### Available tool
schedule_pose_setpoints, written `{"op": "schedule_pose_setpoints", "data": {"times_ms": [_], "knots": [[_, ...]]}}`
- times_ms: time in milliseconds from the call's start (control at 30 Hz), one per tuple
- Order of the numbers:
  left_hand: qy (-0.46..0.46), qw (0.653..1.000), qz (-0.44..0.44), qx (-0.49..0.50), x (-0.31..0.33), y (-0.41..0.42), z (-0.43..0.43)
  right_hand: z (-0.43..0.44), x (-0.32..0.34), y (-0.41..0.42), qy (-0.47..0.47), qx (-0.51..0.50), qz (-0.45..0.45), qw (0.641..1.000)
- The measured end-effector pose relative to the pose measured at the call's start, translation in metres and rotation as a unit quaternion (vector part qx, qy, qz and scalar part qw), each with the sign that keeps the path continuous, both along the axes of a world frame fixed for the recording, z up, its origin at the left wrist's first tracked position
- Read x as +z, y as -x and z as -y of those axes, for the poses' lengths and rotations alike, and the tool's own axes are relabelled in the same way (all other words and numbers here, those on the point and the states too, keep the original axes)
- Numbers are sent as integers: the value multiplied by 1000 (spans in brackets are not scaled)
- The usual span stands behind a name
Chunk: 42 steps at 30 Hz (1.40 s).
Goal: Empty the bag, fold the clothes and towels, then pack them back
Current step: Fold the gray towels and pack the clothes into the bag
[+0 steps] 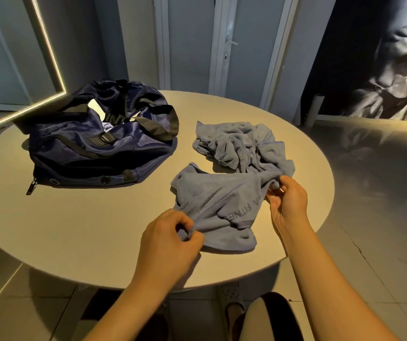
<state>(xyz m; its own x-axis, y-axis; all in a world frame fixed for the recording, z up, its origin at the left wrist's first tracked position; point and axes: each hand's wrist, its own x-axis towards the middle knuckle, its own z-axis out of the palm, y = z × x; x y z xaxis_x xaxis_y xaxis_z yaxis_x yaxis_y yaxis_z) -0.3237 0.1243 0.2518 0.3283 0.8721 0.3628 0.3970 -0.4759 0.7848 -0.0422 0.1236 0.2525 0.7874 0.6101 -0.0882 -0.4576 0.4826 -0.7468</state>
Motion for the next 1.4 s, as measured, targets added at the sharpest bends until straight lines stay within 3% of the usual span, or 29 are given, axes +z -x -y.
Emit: {"op": "schedule_pose_setpoints", "data": {"times_ms": [267,433,633,900,1167,1267,1333,1400], "knots": [[8,996,-86,-15,18,43,-18,0,1,2,-3,-16,-2,1000],[14,994,-110,-4,32,63,-27,2,7,9,68,-26,44,996],[31,996,-78,-2,72,86,-46,17,38,16,173,-47,239,954],[-87,993,-58,46,174,106,-66,49,153,32,131,-98,419,893],[-175,980,32,92,250,118,-70,81,244,81,46,-167,436,883],[-171,978,51,105,260,127,-71,103,267,95,38,-39,431,900],[-149,980,77,111,264,133,-71,123,282,101,5,108,454,884],[-86,985,131,77,266,138,-68,135,290,103,0,167,469,867]]}}
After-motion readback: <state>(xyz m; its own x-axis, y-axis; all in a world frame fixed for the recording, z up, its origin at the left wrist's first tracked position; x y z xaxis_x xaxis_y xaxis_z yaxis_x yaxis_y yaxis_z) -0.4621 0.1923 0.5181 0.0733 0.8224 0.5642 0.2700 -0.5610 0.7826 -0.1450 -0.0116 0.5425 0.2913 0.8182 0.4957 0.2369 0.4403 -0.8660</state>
